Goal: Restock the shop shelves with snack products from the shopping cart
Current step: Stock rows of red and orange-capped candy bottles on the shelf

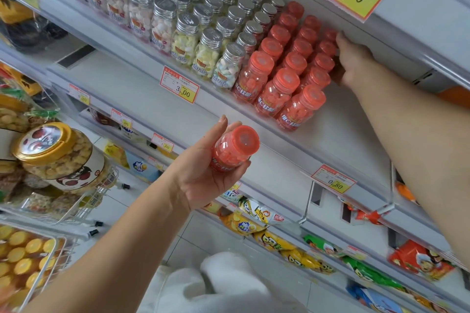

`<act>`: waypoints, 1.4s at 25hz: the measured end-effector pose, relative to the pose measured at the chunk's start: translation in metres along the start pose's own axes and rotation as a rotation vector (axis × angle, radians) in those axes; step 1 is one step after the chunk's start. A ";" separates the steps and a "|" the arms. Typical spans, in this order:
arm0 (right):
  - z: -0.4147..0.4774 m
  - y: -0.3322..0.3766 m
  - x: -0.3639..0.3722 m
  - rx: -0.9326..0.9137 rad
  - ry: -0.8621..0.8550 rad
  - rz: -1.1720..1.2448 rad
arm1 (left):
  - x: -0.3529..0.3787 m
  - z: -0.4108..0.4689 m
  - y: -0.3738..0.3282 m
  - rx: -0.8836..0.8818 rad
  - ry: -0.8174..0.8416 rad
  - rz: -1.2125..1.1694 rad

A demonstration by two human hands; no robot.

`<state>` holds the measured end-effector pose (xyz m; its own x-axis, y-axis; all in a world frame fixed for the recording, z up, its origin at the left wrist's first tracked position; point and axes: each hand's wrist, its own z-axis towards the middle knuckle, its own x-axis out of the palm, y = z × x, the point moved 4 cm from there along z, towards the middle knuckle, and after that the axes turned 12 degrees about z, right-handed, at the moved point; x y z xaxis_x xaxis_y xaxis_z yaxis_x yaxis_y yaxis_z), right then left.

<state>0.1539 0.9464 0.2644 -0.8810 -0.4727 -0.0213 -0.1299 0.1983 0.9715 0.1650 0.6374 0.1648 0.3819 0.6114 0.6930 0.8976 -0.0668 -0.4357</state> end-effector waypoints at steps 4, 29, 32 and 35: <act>0.000 0.003 0.003 -0.011 -0.022 -0.014 | 0.000 0.002 0.003 -0.004 -0.001 -0.007; -0.132 -0.016 -0.081 -0.415 0.126 -0.686 | 0.052 -0.013 0.011 0.009 0.020 0.079; -0.136 -0.032 -0.068 -0.334 0.230 -0.666 | 0.042 -0.017 0.010 0.006 0.021 0.072; -0.144 -0.036 -0.059 -0.323 0.257 -0.613 | 0.034 -0.020 0.009 -0.009 0.011 0.054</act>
<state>0.2760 0.8435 0.2648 -0.5540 -0.6111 -0.5653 -0.3894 -0.4099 0.8248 0.1910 0.6417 0.1961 0.4325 0.5983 0.6745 0.8774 -0.1072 -0.4676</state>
